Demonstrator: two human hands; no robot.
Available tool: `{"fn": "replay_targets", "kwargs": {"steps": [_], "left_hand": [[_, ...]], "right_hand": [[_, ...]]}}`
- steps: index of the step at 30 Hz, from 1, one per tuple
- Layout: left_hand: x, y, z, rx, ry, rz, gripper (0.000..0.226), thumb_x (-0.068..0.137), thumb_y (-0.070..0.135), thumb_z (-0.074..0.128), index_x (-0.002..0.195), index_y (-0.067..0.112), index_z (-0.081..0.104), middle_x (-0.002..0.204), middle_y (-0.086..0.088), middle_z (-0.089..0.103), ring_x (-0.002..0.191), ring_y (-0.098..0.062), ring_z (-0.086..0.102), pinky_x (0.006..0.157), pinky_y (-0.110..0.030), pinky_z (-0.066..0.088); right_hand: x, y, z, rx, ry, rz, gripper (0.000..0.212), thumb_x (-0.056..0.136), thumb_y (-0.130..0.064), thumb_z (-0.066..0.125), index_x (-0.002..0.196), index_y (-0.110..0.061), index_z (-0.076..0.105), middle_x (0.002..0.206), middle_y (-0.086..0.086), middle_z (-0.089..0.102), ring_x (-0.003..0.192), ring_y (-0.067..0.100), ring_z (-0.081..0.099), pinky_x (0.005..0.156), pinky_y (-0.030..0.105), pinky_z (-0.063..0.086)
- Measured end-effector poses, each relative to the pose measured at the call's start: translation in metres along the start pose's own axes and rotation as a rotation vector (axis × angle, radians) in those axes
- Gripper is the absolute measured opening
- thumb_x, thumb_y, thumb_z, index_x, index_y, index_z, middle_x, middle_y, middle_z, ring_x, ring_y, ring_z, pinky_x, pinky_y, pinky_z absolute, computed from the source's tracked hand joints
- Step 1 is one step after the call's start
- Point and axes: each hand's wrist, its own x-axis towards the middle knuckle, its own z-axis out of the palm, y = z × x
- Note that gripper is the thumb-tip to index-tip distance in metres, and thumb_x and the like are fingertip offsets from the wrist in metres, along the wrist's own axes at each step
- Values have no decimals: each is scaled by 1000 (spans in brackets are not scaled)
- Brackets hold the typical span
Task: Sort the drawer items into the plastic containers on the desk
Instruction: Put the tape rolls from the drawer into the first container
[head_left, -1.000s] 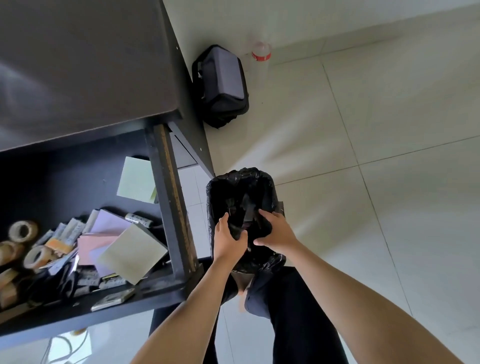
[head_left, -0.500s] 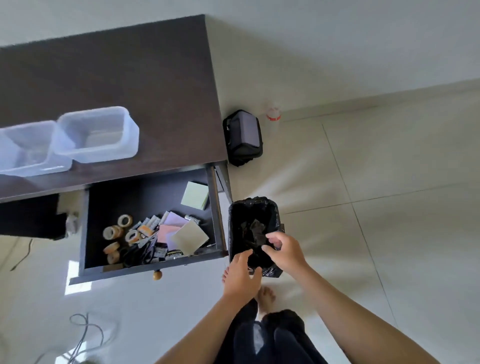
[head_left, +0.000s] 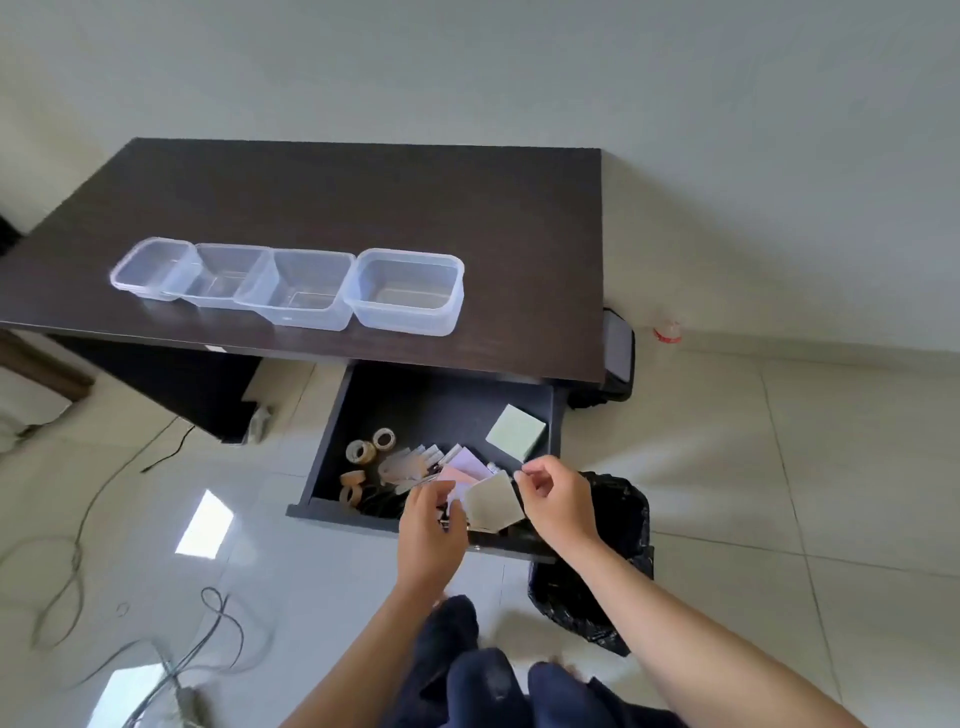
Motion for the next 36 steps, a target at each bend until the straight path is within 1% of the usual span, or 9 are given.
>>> {"fn": "replay_targets", "kwargs": {"steps": [3,7,11,17,22,26,31,34,36], "left_hand": [[38,-23,-35,-2,43,-47,23,91,16,56,114,12,58,112,0,56,102,-13,53,86,-24,43],[93,-54,-77,62,-28,-168,35,91,21,57,124,15,51,127,-1,49,111,-18,54,94,-26,45],[139,-81,-107,193,-222,-160,41,89,20,58,128,17,48,131,-4,48,115,-21,52,96,-28,43],[172,-104,-106,412,-584,-16,55,87,23,56,139,15,37,147,-4,37,125,-24,49,102,-32,43],[183,-111,-94,495,-739,-52,55,86,24,58,136,14,38,136,-9,47,118,-29,54,97,-41,48],[190,-114,-87,489,-731,-81,50,86,24,56,133,15,42,136,-8,47,118,-28,54,94,-40,50],[201,-111,-78,440,-725,-96,42,84,16,54,126,15,52,130,-7,54,115,-27,55,94,-39,50],[207,-108,-72,379,-674,-128,34,83,10,53,116,13,59,118,-10,62,106,-28,60,89,-36,51],[207,-108,-69,343,-626,-171,36,83,8,53,119,12,60,118,-10,64,107,-28,60,89,-34,50]], "right_hand": [[18,-20,38,-55,-88,-9,2,84,-19,63,84,-19,66,83,-3,66,73,11,62,68,26,52],[41,-44,93,-145,-201,2,3,85,-25,63,88,-25,62,87,-7,62,75,8,60,68,25,51],[61,-56,146,-236,-278,22,14,83,-33,68,93,-25,62,91,-7,61,79,10,61,72,30,53],[70,-59,192,-377,-355,136,37,82,-25,66,118,-24,58,112,2,54,102,22,58,80,33,50],[69,-54,210,-488,-350,151,38,84,-27,66,121,-30,61,115,0,48,112,20,47,82,33,48],[74,-50,215,-550,-365,108,34,84,-29,64,118,-28,65,112,1,47,109,22,44,77,32,46],[80,-46,218,-623,-388,103,24,81,-41,65,99,-24,68,113,-3,48,109,22,42,78,32,45],[84,-42,217,-635,-409,118,28,81,-44,64,100,-24,69,113,-3,49,110,21,42,79,32,42],[86,-40,216,-631,-429,124,29,82,-44,64,102,-25,69,112,-3,50,109,20,44,77,31,41]]}}
